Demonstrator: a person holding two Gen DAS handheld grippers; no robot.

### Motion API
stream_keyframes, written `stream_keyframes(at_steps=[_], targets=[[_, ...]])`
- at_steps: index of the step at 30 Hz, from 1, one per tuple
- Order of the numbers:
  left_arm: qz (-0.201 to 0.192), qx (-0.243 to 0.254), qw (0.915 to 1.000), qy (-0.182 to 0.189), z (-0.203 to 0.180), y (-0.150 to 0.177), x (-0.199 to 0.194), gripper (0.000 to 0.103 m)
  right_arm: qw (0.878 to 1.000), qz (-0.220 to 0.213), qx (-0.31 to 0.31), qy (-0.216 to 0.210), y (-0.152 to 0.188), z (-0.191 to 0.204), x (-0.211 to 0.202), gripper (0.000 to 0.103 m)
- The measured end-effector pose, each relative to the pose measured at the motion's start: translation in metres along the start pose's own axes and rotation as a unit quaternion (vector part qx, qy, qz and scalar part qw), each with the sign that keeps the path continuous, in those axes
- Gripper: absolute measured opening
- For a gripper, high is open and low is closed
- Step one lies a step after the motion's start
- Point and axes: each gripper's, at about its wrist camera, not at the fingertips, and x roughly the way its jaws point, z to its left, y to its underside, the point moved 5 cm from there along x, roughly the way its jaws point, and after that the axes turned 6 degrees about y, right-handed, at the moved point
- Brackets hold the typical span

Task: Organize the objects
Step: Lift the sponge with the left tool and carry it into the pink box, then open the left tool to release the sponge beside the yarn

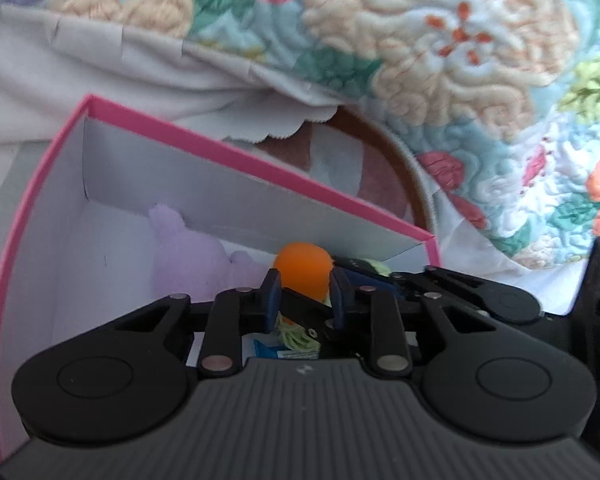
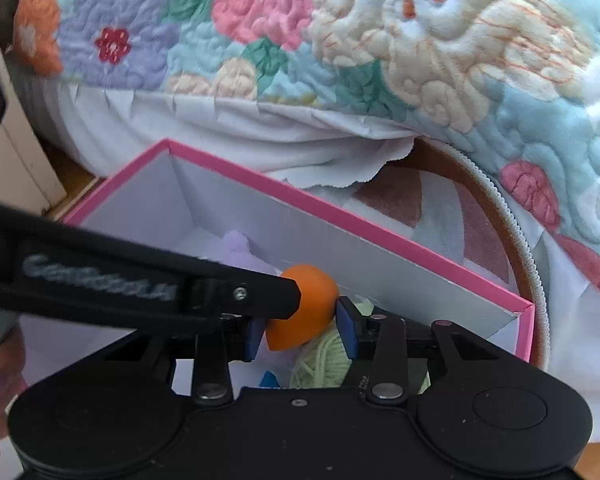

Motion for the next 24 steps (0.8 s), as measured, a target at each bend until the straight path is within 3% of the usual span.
stream_keyframes(at_steps=[4,11,15,19,24], targets=[[0.011,-0.001,0.9999,-0.012,0.001,0.003,0.010,0.018,1.000,0.001,-0.015,-0.006,0.006,0.000,-0.008,0.047],[-0.006,0.008,0.9982,-0.059,0.004,0.006,0.022,0.018,1.000,-0.023,-0.012,-0.006,0.016,-0.002,-0.032,0.048],[-0.013,-0.016,0.9983,-0.054,0.008,0.004,0.021,0.018,1.000,-0.025,-0.010,-0.013,0.018,0.000,-0.045,0.047],[-0.012,-0.014,0.9983,-0.056,0.006,0.005,0.015,0.021,0.999,-0.033,-0.039,0.001,0.022,0.009,-0.054,0.047],[-0.004,-0.013,0.9980,-0.061,0.006,0.010,0.012,0.022,0.999,-0.024,-0.029,-0.001,0.027,0.012,-0.050,0.047]])
